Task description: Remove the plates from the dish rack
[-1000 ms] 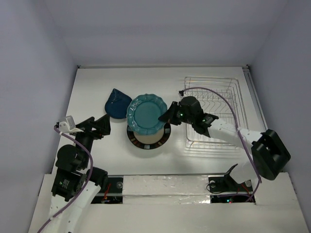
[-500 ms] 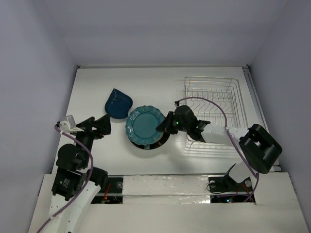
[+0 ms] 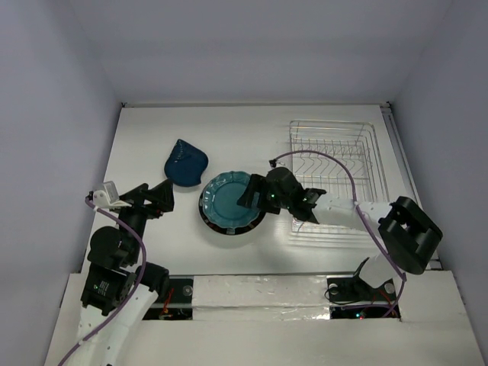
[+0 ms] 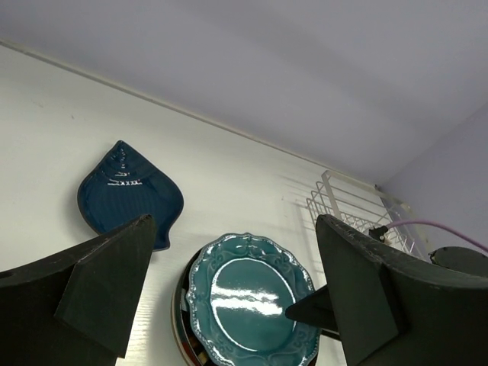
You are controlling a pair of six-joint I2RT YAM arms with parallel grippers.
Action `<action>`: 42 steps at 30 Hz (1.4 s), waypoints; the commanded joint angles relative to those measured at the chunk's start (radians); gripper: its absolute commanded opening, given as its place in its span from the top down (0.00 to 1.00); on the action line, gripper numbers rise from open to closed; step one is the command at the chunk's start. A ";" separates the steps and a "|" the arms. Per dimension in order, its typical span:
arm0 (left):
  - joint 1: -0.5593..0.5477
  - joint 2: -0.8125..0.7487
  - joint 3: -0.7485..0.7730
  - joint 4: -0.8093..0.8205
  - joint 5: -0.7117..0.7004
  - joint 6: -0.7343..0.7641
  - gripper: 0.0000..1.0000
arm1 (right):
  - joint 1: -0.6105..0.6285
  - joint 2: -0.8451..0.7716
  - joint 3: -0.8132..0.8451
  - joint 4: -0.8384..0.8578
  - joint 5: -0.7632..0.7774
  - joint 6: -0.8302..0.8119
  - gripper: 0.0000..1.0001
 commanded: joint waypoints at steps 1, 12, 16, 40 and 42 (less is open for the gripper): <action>-0.007 -0.012 0.004 0.045 0.004 0.004 0.16 | 0.055 -0.044 0.140 -0.163 0.149 -0.087 0.11; -0.007 -0.017 0.007 0.042 0.004 0.002 0.01 | 0.174 -0.033 0.317 -0.559 0.517 -0.126 0.00; -0.007 -0.014 0.010 0.041 0.004 0.002 0.01 | 0.174 -0.053 0.326 -0.584 0.531 -0.143 0.00; -0.007 0.052 0.110 0.042 0.004 0.039 0.01 | 0.204 -1.173 0.061 -0.678 0.963 -0.117 0.01; -0.007 0.060 0.114 0.048 0.004 0.042 0.01 | 0.204 -1.195 0.056 -0.705 0.971 -0.103 0.00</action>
